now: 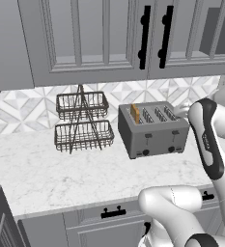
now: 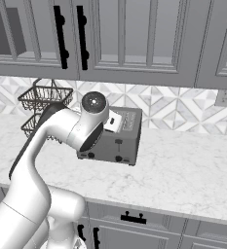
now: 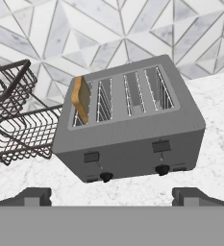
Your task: Start the toaster. Once the lever pops up, take the bread to the plate on the dining counter.
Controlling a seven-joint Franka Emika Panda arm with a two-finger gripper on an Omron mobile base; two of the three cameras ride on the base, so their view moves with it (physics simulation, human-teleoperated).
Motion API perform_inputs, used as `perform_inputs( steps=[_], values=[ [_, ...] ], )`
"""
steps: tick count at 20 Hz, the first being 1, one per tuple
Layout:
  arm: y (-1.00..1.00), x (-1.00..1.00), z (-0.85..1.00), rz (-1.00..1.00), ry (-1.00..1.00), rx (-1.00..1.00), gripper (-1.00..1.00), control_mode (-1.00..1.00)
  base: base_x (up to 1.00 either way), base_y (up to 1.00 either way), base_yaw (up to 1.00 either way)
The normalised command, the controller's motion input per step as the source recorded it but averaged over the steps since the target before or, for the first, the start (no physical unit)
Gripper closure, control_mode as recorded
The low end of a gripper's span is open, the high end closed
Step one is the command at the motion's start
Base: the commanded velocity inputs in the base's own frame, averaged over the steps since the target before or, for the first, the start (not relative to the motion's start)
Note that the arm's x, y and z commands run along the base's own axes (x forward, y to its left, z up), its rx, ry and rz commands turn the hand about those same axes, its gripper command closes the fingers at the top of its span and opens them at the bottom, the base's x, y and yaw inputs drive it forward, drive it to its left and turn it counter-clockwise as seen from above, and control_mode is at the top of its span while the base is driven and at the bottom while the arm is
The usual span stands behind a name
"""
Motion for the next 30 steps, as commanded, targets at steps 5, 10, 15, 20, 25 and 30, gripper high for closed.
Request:
perform_inputs(
  steps=[5, 10, 15, 20, 25, 30],
  values=[
    [0.0, 0.0, 0.0, 0.0, 0.0, 0.0, -1.0, -1.0, 0.0, 0.0, 0.0],
    [0.0, 0.0, 0.0, 0.0, 0.0, 0.0, -1.0, -1.0, 0.0, 0.0, 0.0],
    [0.0, 0.0, 0.0, 0.0, 0.0, 0.0, -1.0, -1.0, 0.0, 0.0, 0.0],
    [0.0, 0.0, 0.0, 0.0, 0.0, 0.0, -1.0, -1.0, 0.0, 0.0, 0.0],
    [0.0, 0.0, 0.0, 0.0, 0.0, 0.0, -1.0, -1.0, 0.0, 0.0, 0.0],
    [0.0, 0.0, 0.0, 0.0, 0.0, 0.0, -1.0, -1.0, 0.0, 0.0, 0.0]
  ],
)
